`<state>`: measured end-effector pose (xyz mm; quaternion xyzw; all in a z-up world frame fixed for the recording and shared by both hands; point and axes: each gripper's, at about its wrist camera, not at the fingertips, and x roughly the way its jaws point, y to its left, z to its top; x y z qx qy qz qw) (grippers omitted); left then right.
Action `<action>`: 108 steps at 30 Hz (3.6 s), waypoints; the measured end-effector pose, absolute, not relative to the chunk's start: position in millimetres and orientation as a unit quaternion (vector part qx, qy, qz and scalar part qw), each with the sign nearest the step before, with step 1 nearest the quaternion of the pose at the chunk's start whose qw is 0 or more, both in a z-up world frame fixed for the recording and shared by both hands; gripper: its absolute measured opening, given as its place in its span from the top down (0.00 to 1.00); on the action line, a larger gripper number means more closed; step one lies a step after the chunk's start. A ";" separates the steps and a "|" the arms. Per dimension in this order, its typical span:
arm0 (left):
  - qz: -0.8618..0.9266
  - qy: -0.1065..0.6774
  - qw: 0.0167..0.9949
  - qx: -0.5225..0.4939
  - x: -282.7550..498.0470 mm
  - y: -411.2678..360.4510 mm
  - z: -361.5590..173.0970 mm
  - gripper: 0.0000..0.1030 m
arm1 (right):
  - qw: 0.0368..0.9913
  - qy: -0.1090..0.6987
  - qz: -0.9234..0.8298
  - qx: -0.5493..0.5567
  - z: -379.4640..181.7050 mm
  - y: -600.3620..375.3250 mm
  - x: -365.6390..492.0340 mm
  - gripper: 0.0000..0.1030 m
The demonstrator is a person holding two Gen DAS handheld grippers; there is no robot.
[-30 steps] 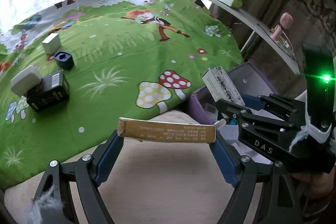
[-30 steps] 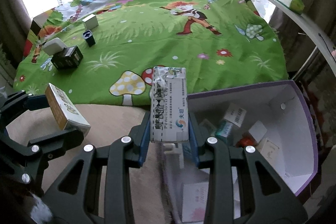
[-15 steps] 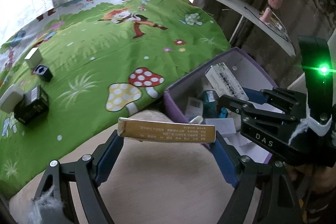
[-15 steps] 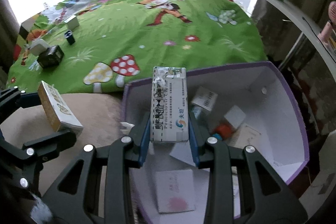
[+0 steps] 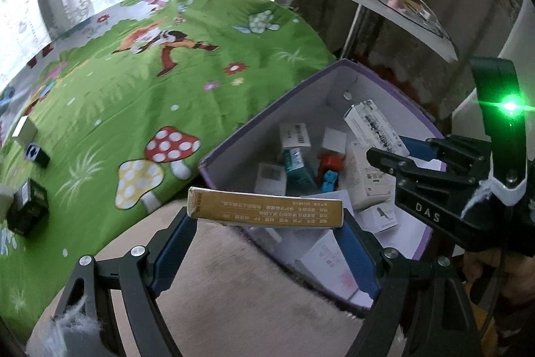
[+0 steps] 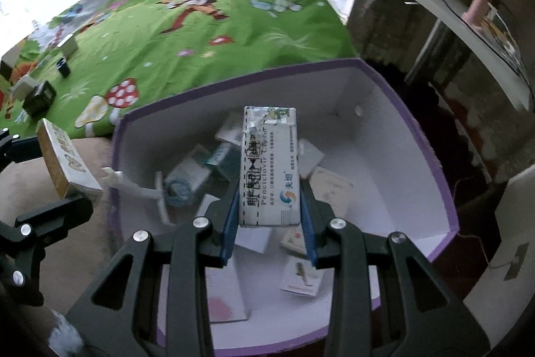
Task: Organize rigid objects
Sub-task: 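Lower both grippers into the storage box and open them to release, then move both grippers back from the storage box toward the pile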
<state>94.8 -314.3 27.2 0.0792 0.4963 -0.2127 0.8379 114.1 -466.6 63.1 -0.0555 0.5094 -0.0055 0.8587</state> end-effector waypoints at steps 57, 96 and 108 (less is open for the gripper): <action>-0.214 0.461 0.861 0.029 121.9 -362.7 33.7 0.16 | 0.886 0.446 -0.125 -0.033 86.7 -541.3 127.7 0.14; 0.182 0.431 0.879 -0.089 69.7 -115.5 45.2 0.16 | 0.890 0.450 0.070 -0.034 93.9 -390.9 133.2 0.12; 0.249 0.434 0.861 -0.090 58.2 -68.2 38.0 0.16 | 0.881 0.454 0.122 -0.048 90.2 -342.7 137.0 0.12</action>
